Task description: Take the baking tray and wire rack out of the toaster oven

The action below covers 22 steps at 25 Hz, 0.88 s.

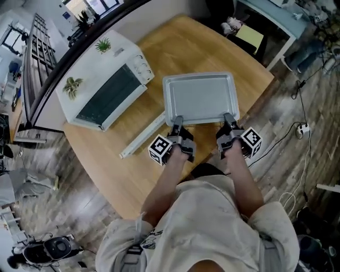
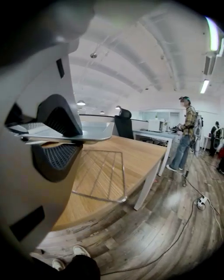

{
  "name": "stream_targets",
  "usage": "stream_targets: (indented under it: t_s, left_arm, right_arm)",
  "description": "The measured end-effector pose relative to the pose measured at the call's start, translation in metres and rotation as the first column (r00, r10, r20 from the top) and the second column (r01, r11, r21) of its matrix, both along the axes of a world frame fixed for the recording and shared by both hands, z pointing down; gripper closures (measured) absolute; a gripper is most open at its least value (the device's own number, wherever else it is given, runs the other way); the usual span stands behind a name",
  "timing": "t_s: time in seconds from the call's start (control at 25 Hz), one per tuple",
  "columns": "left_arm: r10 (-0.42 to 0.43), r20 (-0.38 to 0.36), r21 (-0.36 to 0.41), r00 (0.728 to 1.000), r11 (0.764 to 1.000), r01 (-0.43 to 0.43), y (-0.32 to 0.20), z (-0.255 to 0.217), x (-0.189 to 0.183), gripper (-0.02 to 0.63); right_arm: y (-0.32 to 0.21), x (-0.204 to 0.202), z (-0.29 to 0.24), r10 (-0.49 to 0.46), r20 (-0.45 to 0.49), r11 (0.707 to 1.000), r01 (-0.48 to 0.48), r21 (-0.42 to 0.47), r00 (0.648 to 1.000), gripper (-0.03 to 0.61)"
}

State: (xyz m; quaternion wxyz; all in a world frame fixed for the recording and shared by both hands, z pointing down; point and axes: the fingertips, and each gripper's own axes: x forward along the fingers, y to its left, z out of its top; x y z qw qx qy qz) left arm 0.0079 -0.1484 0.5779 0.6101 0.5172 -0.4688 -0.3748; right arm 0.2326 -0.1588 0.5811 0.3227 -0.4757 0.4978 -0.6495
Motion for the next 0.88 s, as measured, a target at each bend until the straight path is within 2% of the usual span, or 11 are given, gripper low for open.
stream_targets:
  t_s: [0.16, 0.4, 0.52, 0.88]
  left_arm:
    - [0.100, 0.010, -0.002, 0.995, 0.995, -0.100, -0.001, 0.000, 0.030, 0.548]
    - [0.183, -0.001, -0.004, 0.983, 0.983, -0.183, 0.004, 0.003, 0.052, 0.548]
    - [0.199, 0.000, -0.008, 0.980, 0.980, -0.199, 0.004, 0.003, 0.057, 0.548]
    - [0.196, 0.017, -0.062, 0.981, 0.979, -0.194, 0.008, 0.017, 0.051, 0.548]
  right_arm:
    - [0.025, 0.030, 0.002, 0.113, 0.004, 0.993, -0.113, -0.014, 0.994, 0.502]
    - [0.047, 0.050, 0.004, 0.192, -0.011, 0.981, -0.192, -0.015, 0.981, 0.502]
    - [0.047, 0.055, 0.002, 0.204, -0.020, 0.979, -0.204, -0.008, 0.979, 0.502]
    - [0.051, 0.048, 0.020, 0.196, -0.016, 0.978, -0.197, -0.064, 0.980, 0.502]
